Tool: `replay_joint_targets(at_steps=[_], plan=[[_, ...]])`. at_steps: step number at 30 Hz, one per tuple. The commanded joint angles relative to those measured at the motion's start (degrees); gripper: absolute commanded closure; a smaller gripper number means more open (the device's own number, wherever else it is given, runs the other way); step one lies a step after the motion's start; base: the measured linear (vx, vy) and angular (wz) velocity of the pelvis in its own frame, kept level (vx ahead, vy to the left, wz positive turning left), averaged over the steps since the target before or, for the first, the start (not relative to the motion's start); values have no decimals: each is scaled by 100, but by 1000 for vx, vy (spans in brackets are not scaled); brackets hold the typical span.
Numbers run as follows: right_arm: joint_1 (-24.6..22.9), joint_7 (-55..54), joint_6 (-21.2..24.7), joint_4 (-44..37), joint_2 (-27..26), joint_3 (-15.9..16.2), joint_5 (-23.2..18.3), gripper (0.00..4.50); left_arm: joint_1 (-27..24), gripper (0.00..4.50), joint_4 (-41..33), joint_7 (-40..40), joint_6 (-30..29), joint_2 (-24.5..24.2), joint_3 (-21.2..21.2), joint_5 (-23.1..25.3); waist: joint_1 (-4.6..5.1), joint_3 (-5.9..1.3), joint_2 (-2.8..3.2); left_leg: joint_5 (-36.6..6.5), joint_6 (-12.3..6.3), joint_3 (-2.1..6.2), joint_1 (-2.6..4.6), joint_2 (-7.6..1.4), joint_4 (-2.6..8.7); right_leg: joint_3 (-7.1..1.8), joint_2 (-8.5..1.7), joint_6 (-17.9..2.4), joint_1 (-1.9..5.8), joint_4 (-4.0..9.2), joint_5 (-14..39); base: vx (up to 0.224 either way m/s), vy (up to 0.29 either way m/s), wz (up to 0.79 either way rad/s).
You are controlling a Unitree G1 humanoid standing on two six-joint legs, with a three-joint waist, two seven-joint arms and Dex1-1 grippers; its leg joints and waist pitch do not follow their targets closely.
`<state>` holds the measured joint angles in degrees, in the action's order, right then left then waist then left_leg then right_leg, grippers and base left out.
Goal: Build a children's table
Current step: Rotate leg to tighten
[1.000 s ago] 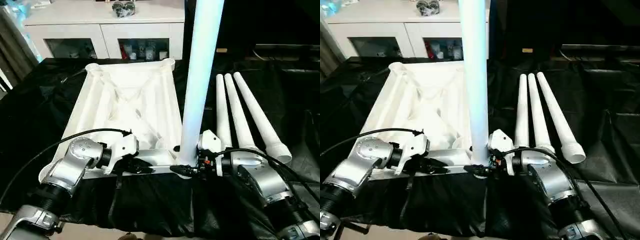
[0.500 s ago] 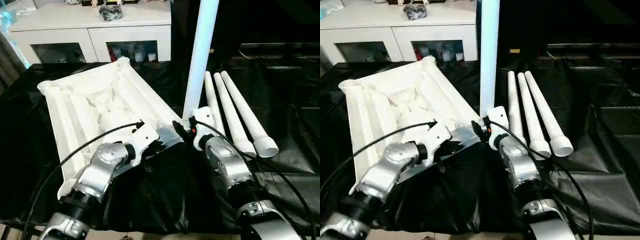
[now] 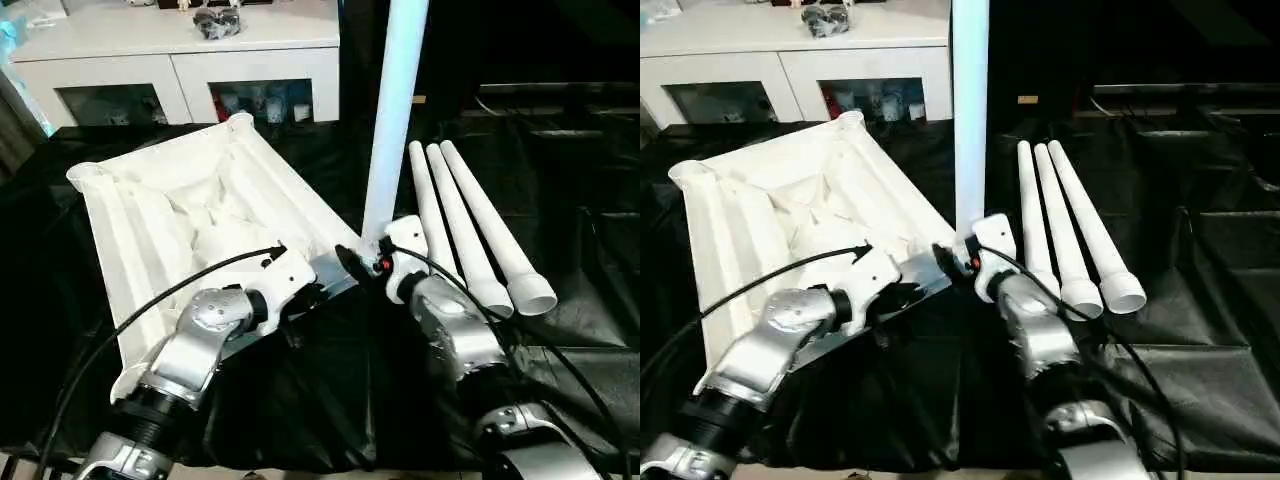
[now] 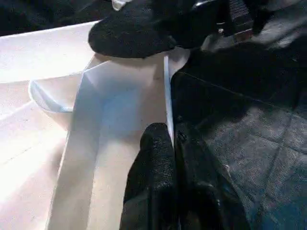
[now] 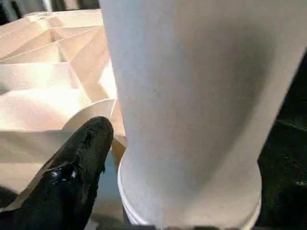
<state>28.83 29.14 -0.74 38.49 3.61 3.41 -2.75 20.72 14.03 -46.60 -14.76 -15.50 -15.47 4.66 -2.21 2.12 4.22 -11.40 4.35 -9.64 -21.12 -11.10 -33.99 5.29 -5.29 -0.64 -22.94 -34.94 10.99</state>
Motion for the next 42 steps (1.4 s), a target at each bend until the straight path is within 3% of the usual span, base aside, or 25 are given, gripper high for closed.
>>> replay_joint_targets(at_steps=[1,5,11,18,23,28,31,34,36,39,40,42], plan=[[-123,671,6,-225,-17,506,-78,54,89,450,-166,-309,263,-21,-175,-159,-34,-345,-37,-820,-511,37,-10,-164,373,-273,-309,-1334,329,382,620,0,0,0],[-463,2194,127,-993,773,815,-242,54,276,450,149,-1048,590,-586,-141,-224,-111,-351,-24,-794,-695,27,1,-165,341,-274,-288,-1344,338,355,373,0,0,0],[-551,2943,347,-1317,1093,921,-448,70,318,450,208,-1555,660,-839,-112,-414,-158,-333,-26,-1008,-504,28,31,-201,380,-280,-301,-1404,313,378,730,0,0,0],[-653,3643,589,-1698,1449,1137,-514,110,381,450,447,-2190,900,-1151,-136,-587,-193,-345,-44,-839,-594,26,7,-185,357,-269,-294,-1428,328,348,521,0,0,0],[-687,3855,662,-1807,1534,1240,-537,163,465,450,644,-2333,989,-1218,-121,-600,-228,-339,-64,-901,-513,21,20,-199,368,-282,-309,-1391,316,367,738,0,0,0],[-738,3909,788,-1918,1544,1244,-595,176,496,450,767,-2344,1009,-1198,-72,-656,-270,-349,-54,-792,-487,26,21,-200,362,-287,-311,-1363,320,350,681,0,0,0],[-814,3660,944,-1964,1384,1153,-655,177,470,450,722,-2201,904,-1062,38,-753,-288,-355,-57,-740,-499,22,21,-202,356,-287,-313,-1389,318,339,575,0,0,0],[-780,2643,865,-1654,989,988,-351,178,473,450,652,-1597,732,-790,116,-646,-271,-344,-70,-811,-415,27,21,-198,373,-286,-320,-1356,309,361,751,0,0,0],[-701,1835,778,-1360,688,860,-136,178,479,450,580,-1170,530,-589,150,-561,-211,-303,-70,-1049,-216,35,18,-183,416,-279,-334,-1213,305,421,1318,0,0,0],[-598,1108,845,-1094,352,703,-57,178,456,450,470,-820,380,-372,161,-521,-143,-292,-69,-1190,-113,47,29,-169,432,-285,-341,-1074,293,472,1735,0,0,0],[-477,522,904,-832,74,568,-21,178,433,450,356,-505,279,-192,138,-426,-131,-312,-85,-1150,-148,48,26,-162,419,-285,-335,-1021,311,474,1700,0,0,0],[-338,9,892,-564,-160,472,50,178,405,450,210,-187,147,1,116,-302,-97,-315,-51,-1070,-151,51,15,-170,426,-282,-320,-1064,301,455,1479,0,0,0]])
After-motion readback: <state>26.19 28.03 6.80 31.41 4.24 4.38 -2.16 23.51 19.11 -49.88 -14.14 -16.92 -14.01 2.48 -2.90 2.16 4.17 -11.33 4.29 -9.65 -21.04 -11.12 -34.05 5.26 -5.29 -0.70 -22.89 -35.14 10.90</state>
